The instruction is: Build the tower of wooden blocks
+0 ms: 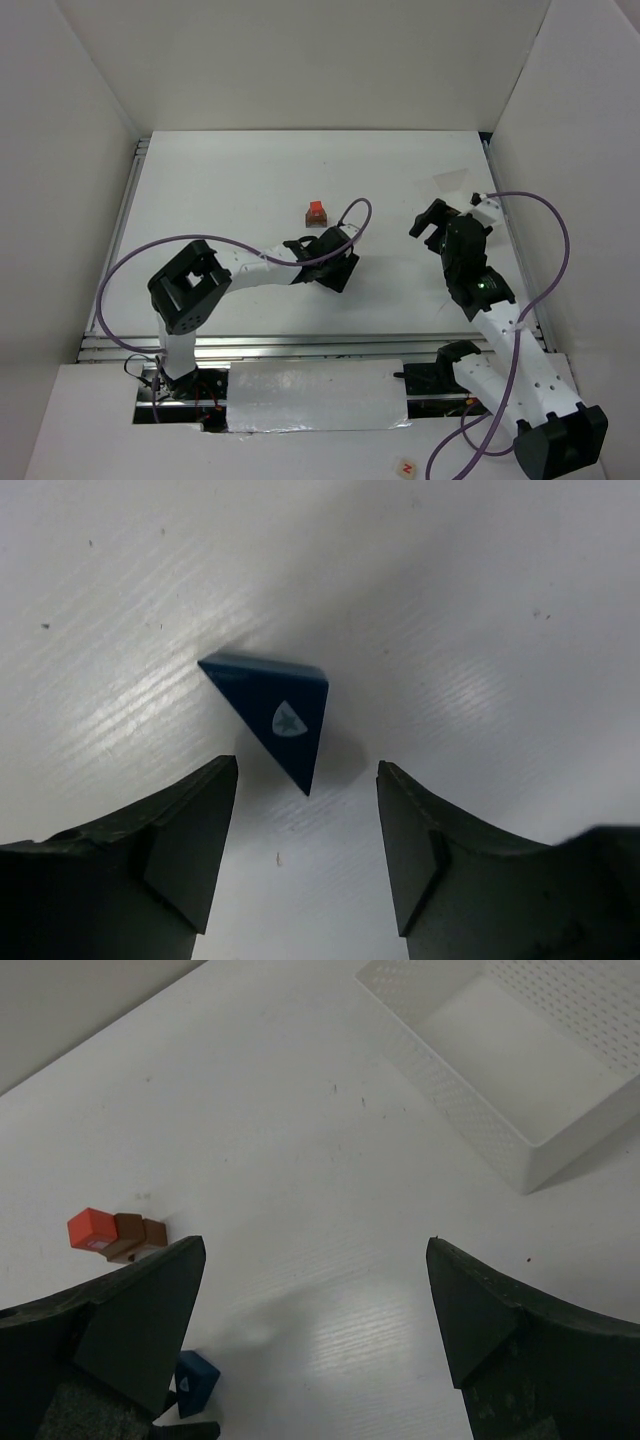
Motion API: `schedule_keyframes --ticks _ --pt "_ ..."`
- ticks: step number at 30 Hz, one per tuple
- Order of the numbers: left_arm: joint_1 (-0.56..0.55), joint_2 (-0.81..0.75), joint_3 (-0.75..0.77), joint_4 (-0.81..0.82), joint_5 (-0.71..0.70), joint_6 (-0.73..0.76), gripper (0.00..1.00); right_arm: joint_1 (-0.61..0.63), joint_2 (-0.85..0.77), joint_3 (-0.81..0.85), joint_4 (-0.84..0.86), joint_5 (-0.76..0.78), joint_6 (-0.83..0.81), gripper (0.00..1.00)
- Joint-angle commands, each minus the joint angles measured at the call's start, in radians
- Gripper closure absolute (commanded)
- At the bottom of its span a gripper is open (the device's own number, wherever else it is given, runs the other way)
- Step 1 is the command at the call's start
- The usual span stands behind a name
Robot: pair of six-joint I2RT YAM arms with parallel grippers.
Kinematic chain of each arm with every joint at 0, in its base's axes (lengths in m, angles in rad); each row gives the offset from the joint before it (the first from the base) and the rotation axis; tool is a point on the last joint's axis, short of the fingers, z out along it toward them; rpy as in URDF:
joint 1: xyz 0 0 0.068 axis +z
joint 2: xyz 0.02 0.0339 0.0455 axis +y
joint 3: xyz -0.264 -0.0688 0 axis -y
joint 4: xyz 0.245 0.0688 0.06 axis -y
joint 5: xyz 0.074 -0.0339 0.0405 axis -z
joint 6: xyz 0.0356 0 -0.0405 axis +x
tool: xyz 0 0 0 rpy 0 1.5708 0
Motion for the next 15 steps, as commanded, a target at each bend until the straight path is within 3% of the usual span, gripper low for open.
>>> schedule_keyframes --ticks 1,8,15 --pt "-0.002 0.035 0.059 0.030 -0.004 0.028 0.30 -0.011 0.012 -0.002 0.010 -0.014 -0.004 0.00" --pt "-0.003 0.069 0.089 0.013 -0.031 0.046 0.63 -0.022 0.025 -0.004 0.008 -0.019 -0.007 0.00" --pt "-0.003 0.086 0.103 0.002 -0.051 0.054 0.67 -0.030 0.025 -0.004 0.008 -0.037 -0.010 0.00"
